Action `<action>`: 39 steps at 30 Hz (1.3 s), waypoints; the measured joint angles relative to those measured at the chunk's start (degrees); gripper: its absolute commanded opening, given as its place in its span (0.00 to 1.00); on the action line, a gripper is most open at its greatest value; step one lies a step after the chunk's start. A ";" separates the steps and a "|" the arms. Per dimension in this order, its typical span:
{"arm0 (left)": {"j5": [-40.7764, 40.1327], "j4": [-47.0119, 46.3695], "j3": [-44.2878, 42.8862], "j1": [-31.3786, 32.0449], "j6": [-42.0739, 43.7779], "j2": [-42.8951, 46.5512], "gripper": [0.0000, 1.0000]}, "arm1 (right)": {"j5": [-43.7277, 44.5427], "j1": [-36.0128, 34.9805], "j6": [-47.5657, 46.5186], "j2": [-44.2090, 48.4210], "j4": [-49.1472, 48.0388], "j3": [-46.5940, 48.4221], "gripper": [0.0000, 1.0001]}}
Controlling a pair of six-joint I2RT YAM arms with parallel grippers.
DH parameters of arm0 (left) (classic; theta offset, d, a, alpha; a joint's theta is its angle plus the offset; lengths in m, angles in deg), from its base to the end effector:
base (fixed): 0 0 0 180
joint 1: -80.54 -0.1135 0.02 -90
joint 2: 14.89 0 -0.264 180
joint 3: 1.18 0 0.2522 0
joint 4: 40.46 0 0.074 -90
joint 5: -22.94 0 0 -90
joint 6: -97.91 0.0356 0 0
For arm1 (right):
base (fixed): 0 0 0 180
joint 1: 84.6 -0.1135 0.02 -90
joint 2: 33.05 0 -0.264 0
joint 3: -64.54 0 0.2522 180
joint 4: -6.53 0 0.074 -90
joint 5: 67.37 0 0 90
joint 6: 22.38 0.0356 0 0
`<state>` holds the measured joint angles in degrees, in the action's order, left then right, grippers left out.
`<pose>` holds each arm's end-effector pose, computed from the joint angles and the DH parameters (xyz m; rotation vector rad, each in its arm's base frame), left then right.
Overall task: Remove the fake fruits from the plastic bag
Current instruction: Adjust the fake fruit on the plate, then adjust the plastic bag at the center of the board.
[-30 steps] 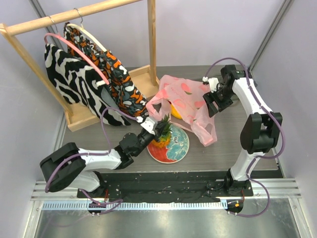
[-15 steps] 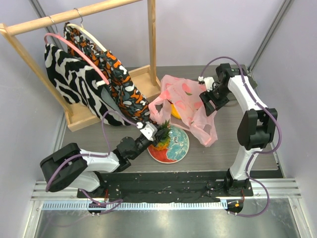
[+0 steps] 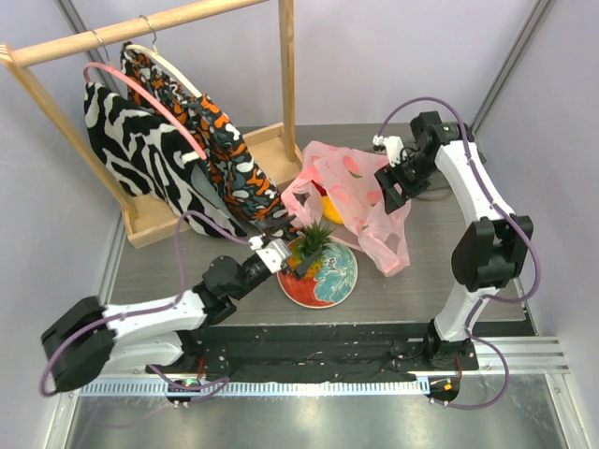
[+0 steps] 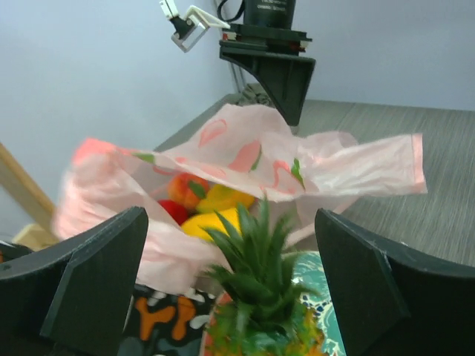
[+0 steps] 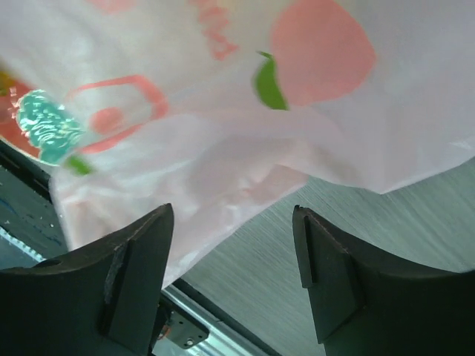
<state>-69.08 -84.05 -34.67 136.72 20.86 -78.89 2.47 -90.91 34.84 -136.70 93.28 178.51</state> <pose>0.1281 -0.1890 0.2475 0.7513 1.1441 -0.6122 0.3521 0.0513 0.3108 -0.9940 2.6227 0.4089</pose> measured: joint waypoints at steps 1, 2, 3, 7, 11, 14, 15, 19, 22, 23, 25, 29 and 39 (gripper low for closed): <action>0.00 4.94 -2.12 0.00 0.76 3.34 1.00 | 0.17 -1.31 -0.24 1.77 -0.09 -0.17 0.73; -0.02 8.70 -4.09 0.00 1.07 5.88 1.00 | 0.20 -2.69 -0.37 3.50 -0.22 -0.37 0.73; -0.09 14.97 -7.63 0.00 1.18 9.35 1.00 | 0.15 -5.42 -0.48 6.47 -0.94 -0.98 0.73; -1.53 31.15 -19.12 0.00 -0.09 15.34 1.00 | -1.99 -16.20 1.68 16.81 -4.09 -2.71 0.70; -5.14 43.80 -30.08 -0.15 -3.30 12.57 1.00 | -5.77 -20.31 4.98 23.32 -7.34 -8.46 0.66; -5.90 47.36 -32.39 -2.56 -5.68 9.40 1.00 | -6.86 -19.74 6.88 22.45 -8.63 -13.81 0.63; -6.08 48.24 -32.48 -3.48 -6.49 8.22 1.00 | -7.13 -19.65 7.50 21.73 -9.27 -15.47 0.63; -6.27 54.77 -33.46 -8.72 -10.80 2.03 1.00 | -7.37 -20.28 11.43 19.28 -12.72 -24.70 0.63; -6.34 58.62 -37.27 -11.50 -13.05 -2.82 1.00 | -6.60 -20.72 14.53 19.17 -15.17 -27.58 0.63; -6.54 59.93 -39.52 -12.50 -14.16 -5.09 0.99 | -6.08 -20.83 15.47 19.10 -16.15 -27.76 0.64; -6.82 60.94 -42.56 -13.73 -15.56 -8.39 0.96 | -5.33 -20.63 17.07 18.97 -18.32 -27.76 0.64; -6.73 61.66 -45.88 -15.17 -17.22 -13.53 0.74 | -3.21 -16.70 19.85 17.68 -21.53 -27.61 0.64; 3.13 66.25 -53.20 -16.61 -18.23 -21.40 0.00 | 13.68 6.21 21.35 3.45 -26.29 -17.25 0.64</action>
<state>-65.96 -17.80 -87.87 120.11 2.63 -100.29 16.15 -84.70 56.20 -133.25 66.98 161.26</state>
